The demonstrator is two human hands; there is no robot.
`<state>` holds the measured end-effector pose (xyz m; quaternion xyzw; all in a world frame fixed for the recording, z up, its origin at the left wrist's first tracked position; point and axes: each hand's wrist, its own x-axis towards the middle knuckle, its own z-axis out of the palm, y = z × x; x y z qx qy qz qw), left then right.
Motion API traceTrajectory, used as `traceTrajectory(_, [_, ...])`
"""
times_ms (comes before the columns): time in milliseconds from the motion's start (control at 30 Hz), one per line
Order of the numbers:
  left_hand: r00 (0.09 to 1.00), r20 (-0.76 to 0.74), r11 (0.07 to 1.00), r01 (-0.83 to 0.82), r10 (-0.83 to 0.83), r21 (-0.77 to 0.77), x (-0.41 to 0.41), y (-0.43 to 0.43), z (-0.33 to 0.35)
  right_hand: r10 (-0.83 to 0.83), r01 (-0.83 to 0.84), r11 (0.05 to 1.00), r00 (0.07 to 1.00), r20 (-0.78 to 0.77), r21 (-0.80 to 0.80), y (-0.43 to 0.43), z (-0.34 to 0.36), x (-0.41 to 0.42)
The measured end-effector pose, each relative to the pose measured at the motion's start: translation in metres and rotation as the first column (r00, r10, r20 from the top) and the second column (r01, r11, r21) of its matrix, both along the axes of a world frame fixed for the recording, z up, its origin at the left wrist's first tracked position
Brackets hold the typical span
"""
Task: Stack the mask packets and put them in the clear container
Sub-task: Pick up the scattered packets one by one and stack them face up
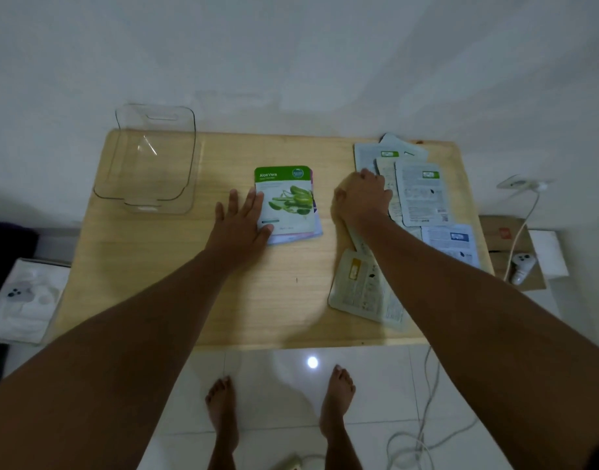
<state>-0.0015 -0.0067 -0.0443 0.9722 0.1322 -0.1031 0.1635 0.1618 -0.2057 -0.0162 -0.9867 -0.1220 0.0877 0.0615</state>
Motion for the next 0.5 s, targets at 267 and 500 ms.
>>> traceTrajectory(267, [1.000, -0.006, 1.000, -0.004, 0.004, -0.008, -0.0010, -0.0008, 0.0002, -0.039, 0.027, 0.986, 0.997, 0.072, 0.164, -0.0058, -0.0045, -0.0021])
traceTrajectory(500, [1.000, 0.012, 1.000, 0.004, -0.004, 0.003, -0.0027, -0.0013, -0.0018, 0.078, -0.076, 0.997, 0.977, 0.199, -0.018, -0.0075, -0.0026, -0.0043])
